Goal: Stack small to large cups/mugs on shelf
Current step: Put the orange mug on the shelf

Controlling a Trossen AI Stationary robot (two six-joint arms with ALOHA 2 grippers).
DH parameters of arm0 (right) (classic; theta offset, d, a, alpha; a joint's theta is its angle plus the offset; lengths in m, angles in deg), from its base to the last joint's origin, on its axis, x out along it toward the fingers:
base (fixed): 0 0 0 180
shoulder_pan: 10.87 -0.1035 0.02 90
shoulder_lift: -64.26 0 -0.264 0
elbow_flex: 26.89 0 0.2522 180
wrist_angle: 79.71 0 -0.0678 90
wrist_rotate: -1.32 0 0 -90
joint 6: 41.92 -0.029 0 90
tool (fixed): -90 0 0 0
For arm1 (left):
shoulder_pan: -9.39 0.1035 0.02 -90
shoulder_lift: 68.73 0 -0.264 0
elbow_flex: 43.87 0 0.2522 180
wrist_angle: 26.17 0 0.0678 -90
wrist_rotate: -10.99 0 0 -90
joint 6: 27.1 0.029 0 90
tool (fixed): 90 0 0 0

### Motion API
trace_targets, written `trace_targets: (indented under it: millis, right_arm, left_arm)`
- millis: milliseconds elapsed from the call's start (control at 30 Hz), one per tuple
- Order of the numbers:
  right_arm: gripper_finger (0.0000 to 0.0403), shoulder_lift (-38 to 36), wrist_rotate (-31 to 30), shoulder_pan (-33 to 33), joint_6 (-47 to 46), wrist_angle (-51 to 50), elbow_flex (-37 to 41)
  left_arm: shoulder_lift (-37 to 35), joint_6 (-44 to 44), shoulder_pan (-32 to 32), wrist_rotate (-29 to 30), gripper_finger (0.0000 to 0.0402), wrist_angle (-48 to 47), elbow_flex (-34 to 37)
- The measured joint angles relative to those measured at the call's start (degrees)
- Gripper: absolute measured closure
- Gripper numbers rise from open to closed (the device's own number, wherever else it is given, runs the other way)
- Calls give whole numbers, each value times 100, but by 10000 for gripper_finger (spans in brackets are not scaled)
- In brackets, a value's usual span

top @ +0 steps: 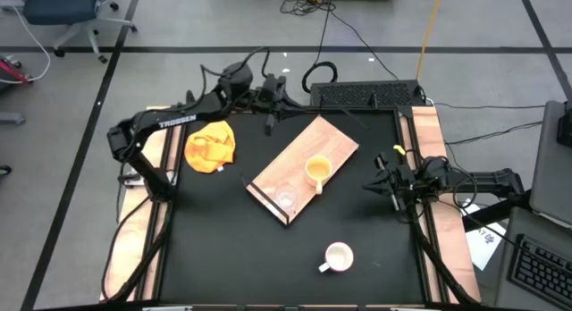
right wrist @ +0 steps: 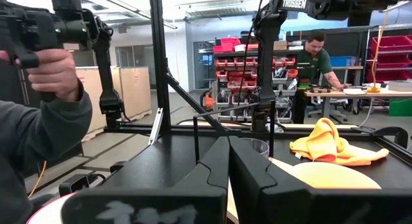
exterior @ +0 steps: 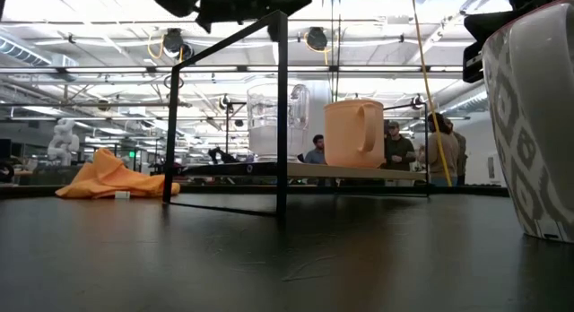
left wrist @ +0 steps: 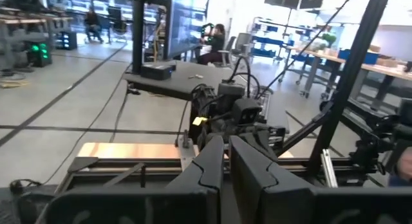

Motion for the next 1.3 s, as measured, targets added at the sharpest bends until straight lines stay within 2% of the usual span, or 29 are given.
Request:
trace_targets:
  millis: [633, 967, 1100, 1167, 1300]
  right_arm:
    - [403, 0, 0, -1, 106, -18, 2]
    - [403, 2, 0, -1, 139, -57, 2]
    - [403, 2, 0, -1, 125, -71, 2]
    - [403, 2, 0, -1, 124, -75, 2]
    - [403, 2, 0, -1, 110, -114, 2]
  left_arm:
    - [193, 116, -254, 92, 376, -71, -304]
    - [1131, -119, -272, -221, 376, -334, -1450]
    - [1618, -243, -256, -571, 376, -992, -2071]
    - [1842, -155, -250, -807, 376, -1603, -2432]
    - [2118, 439, -254, -851, 376, -3124, -3177]
